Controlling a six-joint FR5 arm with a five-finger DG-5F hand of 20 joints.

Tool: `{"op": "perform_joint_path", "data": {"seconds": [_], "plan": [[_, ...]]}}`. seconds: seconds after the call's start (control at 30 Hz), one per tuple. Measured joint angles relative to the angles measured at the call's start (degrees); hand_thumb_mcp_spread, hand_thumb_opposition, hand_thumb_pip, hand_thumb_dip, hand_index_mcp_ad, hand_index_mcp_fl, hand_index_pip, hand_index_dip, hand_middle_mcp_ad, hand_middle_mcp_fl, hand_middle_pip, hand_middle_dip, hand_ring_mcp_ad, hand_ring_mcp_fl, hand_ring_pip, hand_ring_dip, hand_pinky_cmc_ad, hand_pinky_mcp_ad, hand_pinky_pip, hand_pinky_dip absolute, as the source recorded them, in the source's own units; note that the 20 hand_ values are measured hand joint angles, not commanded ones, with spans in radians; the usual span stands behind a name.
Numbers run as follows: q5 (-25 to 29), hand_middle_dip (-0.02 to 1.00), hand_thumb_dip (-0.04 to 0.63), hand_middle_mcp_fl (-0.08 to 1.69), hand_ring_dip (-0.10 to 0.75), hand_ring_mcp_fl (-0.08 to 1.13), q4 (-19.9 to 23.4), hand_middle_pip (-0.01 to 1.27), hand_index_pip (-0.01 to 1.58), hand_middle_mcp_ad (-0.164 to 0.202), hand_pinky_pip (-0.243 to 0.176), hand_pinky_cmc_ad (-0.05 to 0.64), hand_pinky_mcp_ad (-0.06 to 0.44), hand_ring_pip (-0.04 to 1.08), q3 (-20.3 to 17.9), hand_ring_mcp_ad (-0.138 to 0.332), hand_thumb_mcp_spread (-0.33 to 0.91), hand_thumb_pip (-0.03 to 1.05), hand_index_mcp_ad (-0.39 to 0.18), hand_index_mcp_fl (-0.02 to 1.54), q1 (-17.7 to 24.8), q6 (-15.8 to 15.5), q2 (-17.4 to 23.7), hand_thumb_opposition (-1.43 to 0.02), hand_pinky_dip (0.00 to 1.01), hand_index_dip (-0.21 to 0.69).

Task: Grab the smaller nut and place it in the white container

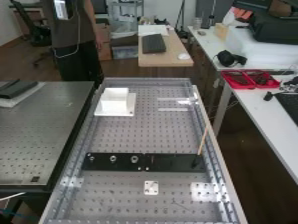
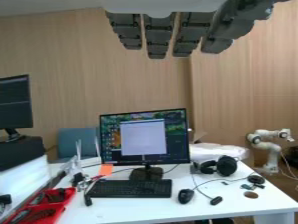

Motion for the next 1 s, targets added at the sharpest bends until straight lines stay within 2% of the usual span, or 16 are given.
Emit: {"op": "perform_joint_path", "data": {"seconds": [0.17,0.23,0.27,0.3,0.4,0.43,0.5,0.53,0.57,0.73,1.0], "plan": [[0.29,0.02,0.0,0.02,0.012,0.0,-0.1,0.01,0.01,0.012,-0.01,0.044,0.051,0.02,0.02,0.035,-0.01,0.03,-0.007,-0.01,0.09,0.05,0.02,-0.04,0.02,0.016],[0.36,0.03,0.017,0.02,0.014,0.0,-0.04,0.04,0.0,0.0,-0.01,0.056,0.049,0.02,0.0,0.037,0.08,0.29,-0.01,-0.01,0.1,0.05,0.04,-0.2,0.02,0.033],[0.43,0.05,0.052,0.02,0.017,0.0,0.01,0.05,0.01,-0.002,-0.012,0.08,0.084,0.02,-0.03,0.037,0.16,0.4,-0.016,-0.01,0.12,-0.01,0.06,-0.29,0.04,0.075],[0.46,0.08,0.063,0.02,0.024,0.01,0.02,0.07,0.02,0.0,-0.012,0.096,0.103,0.03,-0.05,0.037,0.19,0.4,-0.024,-0.01,0.13,0.0,0.07,-0.36,0.05,0.106],[0.57,0.12,0.066,0.02,0.037,0.0,0.05,0.09,0.03,0.0,-0.028,0.201,0.199,0.04,-0.11,0.056,0.2,0.39,-0.04,-0.01,0.19,-0.01,0.09,-0.54,0.07,0.15],[0.63,0.13,0.066,0.02,0.037,0.01,0.06,0.1,0.03,0.0,-0.028,0.232,0.215,0.05,-0.16,0.058,0.2,0.4,-0.04,-0.01,0.21,0.02,0.09,-0.58,0.08,0.152],[0.71,0.16,0.066,0.02,0.051,0.0,0.09,0.11,0.03,0.0,-0.028,0.279,0.246,0.08,-0.22,0.091,0.2,0.42,-0.04,-0.01,0.23,0.08,0.09,-0.63,0.09,0.188],[0.75,0.16,0.066,0.02,0.051,0.0,0.11,0.1,0.04,0.0,-0.028,0.281,0.265,0.07,-0.24,0.087,0.21,0.42,-0.04,-0.01,0.25,0.08,0.08,-0.65,0.09,0.202],[0.8,0.17,0.066,0.02,0.056,0.0,0.13,0.11,0.05,0.002,-0.038,0.298,0.26,0.08,-0.26,0.106,0.21,0.43,-0.04,-0.01,0.27,0.13,0.06,-0.66,0.1,0.215],[0.86,0.17,0.066,0.02,0.058,0.0,0.1,0.12,0.05,0.0,-0.047,0.349,0.297,0.08,-0.15,0.124,0.21,0.45,-0.04,0.0,0.32,0.18,-0.08,-0.71,0.11,0.232],[0.85,0.18,0.065,0.02,0.058,0.0,-0.06,0.12,0.05,0.003,-0.047,0.365,0.309,0.08,0.19,0.131,0.2,0.46,-0.038,0.0,0.43,0.04,-0.15,-0.73,0.12,0.239]]}}
